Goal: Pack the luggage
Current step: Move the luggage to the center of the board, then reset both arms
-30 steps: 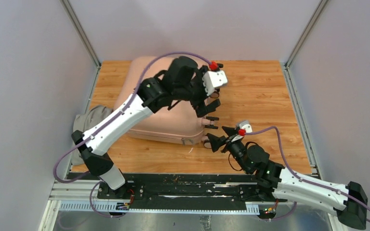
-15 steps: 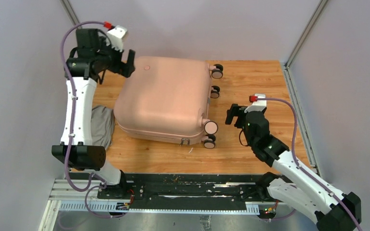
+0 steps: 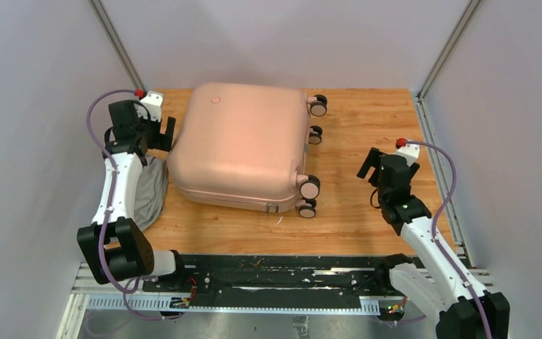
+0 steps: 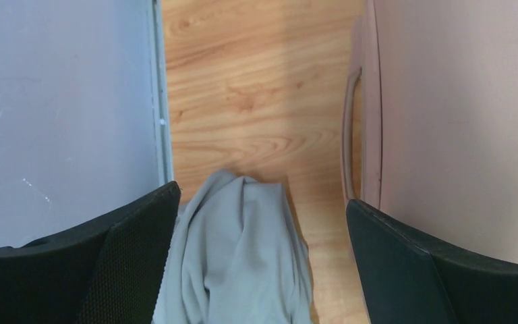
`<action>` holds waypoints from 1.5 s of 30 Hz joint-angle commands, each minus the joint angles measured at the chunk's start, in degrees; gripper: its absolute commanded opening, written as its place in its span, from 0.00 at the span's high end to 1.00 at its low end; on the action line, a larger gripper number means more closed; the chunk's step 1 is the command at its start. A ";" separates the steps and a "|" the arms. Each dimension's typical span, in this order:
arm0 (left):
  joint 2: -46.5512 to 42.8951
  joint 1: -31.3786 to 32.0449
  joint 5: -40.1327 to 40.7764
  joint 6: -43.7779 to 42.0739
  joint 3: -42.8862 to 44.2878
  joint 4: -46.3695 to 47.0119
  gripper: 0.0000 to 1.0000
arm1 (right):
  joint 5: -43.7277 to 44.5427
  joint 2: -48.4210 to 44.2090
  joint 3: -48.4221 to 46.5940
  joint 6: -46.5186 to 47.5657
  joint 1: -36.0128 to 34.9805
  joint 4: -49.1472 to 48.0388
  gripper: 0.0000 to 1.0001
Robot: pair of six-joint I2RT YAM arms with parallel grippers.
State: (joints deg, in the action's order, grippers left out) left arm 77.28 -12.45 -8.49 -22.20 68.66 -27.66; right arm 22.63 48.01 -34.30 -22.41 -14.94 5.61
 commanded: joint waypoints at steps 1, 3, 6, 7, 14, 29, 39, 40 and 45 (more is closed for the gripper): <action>-2.49 0.21 -10.42 7.14 -11.63 14.71 0.00 | 11.53 -0.58 8.05 4.63 3.19 -8.60 0.06; -2.33 0.48 -13.79 11.86 -17.49 21.93 0.00 | 16.15 0.76 10.98 5.63 3.58 -13.72 0.05; -0.47 1.68 -14.62 15.34 -25.49 34.36 0.00 | 20.45 6.18 12.11 7.68 4.10 -17.95 0.05; 0.81 2.10 -14.73 15.76 -26.88 36.23 0.00 | 21.61 8.36 11.47 8.10 4.51 -17.81 0.05; 7.17 5.32 -15.19 16.09 -31.70 45.14 0.00 | 20.10 14.71 12.86 7.85 9.24 -24.93 0.05; -1.81 11.83 -3.88 12.86 -44.92 61.62 0.00 | 3.99 21.22 16.10 14.73 16.74 -40.42 0.07; -1.46 11.83 -1.73 15.36 -49.22 70.83 0.00 | -0.24 25.87 20.60 20.49 13.29 -55.77 0.02; -0.10 11.83 -1.56 16.56 -52.04 79.21 0.00 | -0.50 25.24 21.10 20.50 13.27 -56.02 0.01; 0.98 11.84 -3.98 15.16 -59.87 93.27 0.00 | -2.89 24.36 24.44 22.03 12.66 -61.67 0.00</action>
State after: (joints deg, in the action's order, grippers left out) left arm 75.46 -1.04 -10.68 -6.72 14.79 47.03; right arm 22.20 73.25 -12.49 -3.27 -1.02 -47.81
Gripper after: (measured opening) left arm 0.999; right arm 0.999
